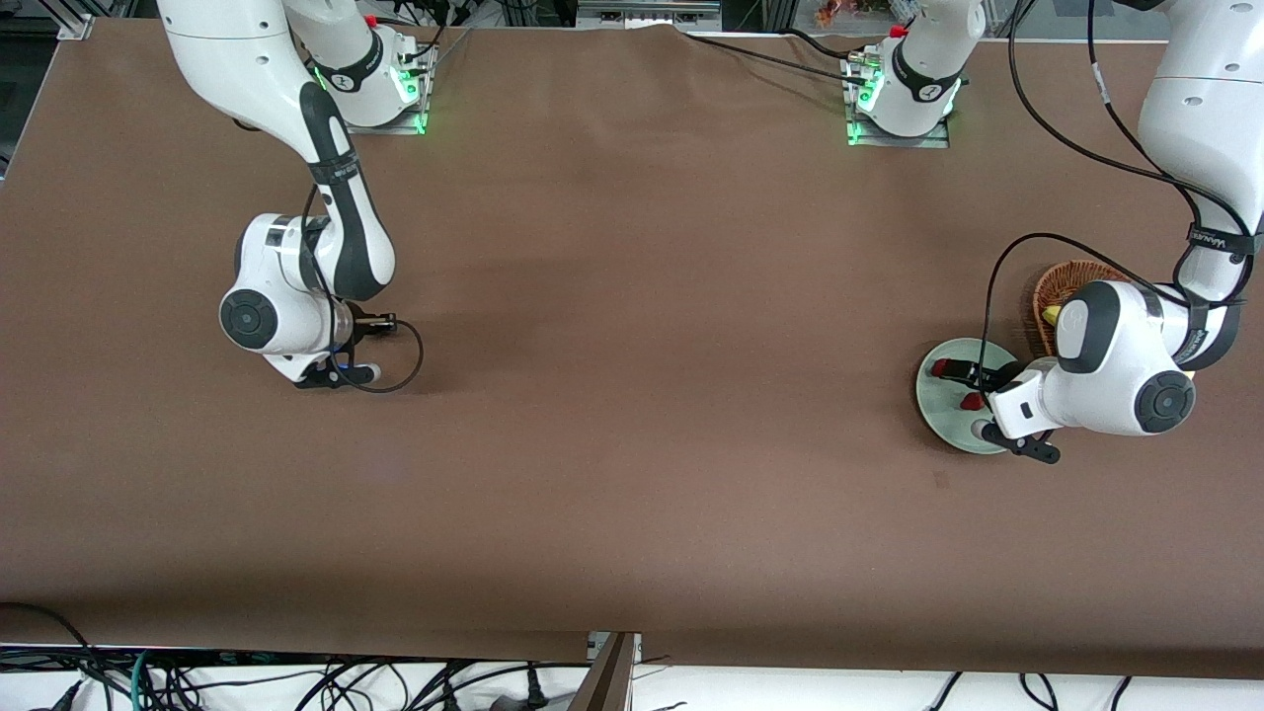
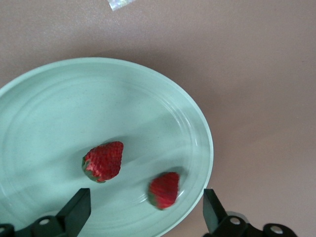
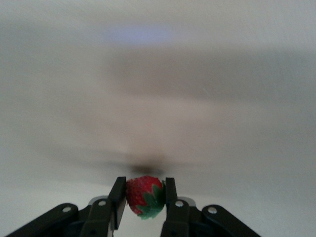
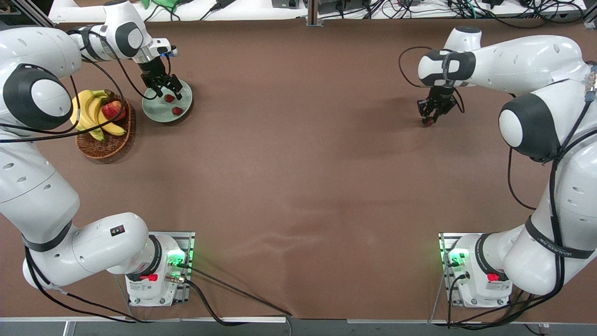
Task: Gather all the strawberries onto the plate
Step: 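Carry the third strawberry to the middle and release it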
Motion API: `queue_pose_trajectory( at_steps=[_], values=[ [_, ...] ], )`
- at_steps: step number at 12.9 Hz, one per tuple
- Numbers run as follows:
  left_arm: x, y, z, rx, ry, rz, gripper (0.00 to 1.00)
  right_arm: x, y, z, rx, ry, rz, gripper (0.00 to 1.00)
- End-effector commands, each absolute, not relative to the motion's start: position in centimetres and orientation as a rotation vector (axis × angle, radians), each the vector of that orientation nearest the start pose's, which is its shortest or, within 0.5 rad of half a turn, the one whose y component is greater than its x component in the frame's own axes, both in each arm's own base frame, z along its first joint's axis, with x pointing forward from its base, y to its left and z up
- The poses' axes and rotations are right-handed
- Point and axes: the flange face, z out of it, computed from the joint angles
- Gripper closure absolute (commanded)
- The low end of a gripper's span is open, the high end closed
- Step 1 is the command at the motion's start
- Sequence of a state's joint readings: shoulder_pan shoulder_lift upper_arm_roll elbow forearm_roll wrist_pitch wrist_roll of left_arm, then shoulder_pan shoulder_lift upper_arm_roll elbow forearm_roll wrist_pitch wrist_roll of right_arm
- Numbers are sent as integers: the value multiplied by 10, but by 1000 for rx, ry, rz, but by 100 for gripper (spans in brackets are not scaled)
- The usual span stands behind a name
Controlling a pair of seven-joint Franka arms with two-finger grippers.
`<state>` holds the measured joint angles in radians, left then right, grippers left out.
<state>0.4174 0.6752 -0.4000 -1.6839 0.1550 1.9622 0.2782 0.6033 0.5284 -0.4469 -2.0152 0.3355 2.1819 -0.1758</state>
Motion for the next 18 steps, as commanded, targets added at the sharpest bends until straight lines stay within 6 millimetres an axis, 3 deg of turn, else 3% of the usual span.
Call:
queue_pose_trajectory(
  at_steps=[1, 3, 4, 7, 9, 12, 13, 14, 18],
  values=[
    [634, 36, 226, -3240, 522, 539, 0, 586, 156, 218, -3049, -137, 329, 91],
    [635, 32, 233, -3237, 533, 532, 0, 600, 212, 218, -3005, -15, 292, 91],
    [637, 23, 240, -3238, 553, 527, 0, 602, 239, 217, -2968, 74, 284, 91],
    [637, 21, 243, -3238, 555, 534, 0, 602, 331, 217, -2840, 338, 265, 91],
    [636, 20, 242, -3238, 550, 536, 0, 587, 402, 210, -2774, 477, 193, 91],
    [636, 5, 247, -3246, 454, 544, 0, 565, 485, 204, -2698, 579, 87, 91],
    [635, -9, 249, -3250, 439, 546, 0, 554, 512, 199, -2673, 604, 71, 91],
    [634, -19, 251, -3254, 409, 550, 0, 545, 535, 197, -2645, 636, 58, 91],
    [633, -39, 253, -3258, 338, 557, 0, 522, 582, 196, -2571, 692, 29, 91]
  ],
)
